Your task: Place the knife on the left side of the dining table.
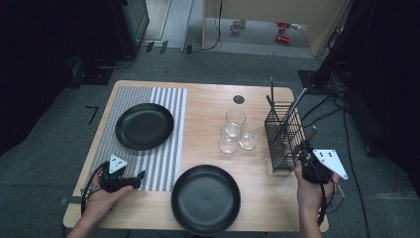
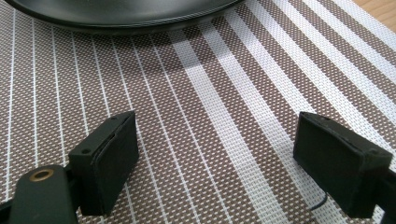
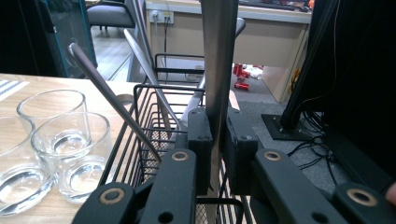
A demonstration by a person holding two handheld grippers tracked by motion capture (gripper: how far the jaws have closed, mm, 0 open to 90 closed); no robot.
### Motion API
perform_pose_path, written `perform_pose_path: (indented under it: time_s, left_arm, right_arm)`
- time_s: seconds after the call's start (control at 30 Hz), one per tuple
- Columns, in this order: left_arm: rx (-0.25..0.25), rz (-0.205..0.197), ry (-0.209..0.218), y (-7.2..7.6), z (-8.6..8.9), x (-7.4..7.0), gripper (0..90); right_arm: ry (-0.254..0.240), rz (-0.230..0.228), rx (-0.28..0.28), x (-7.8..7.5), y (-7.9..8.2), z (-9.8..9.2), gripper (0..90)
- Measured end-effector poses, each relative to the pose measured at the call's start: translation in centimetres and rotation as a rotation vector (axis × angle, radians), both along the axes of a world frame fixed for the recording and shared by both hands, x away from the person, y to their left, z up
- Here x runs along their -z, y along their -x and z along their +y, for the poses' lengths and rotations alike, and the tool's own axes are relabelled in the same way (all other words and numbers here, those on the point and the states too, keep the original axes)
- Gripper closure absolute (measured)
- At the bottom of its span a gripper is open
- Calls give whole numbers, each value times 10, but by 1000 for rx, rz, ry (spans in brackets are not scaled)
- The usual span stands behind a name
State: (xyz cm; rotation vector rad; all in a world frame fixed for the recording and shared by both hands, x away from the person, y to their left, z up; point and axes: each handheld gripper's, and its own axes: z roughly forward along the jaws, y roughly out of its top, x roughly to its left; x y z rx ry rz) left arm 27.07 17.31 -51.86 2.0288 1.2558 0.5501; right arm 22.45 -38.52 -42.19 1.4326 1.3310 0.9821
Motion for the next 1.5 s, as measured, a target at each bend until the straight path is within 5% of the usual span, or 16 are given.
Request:
perform_pose_path:
  time_s: [1.5]
  left_arm:
    - [0, 0, 0, 0, 0, 0, 141]
  right_arm:
    - [-17, -33, 16, 8, 3, -3, 828]
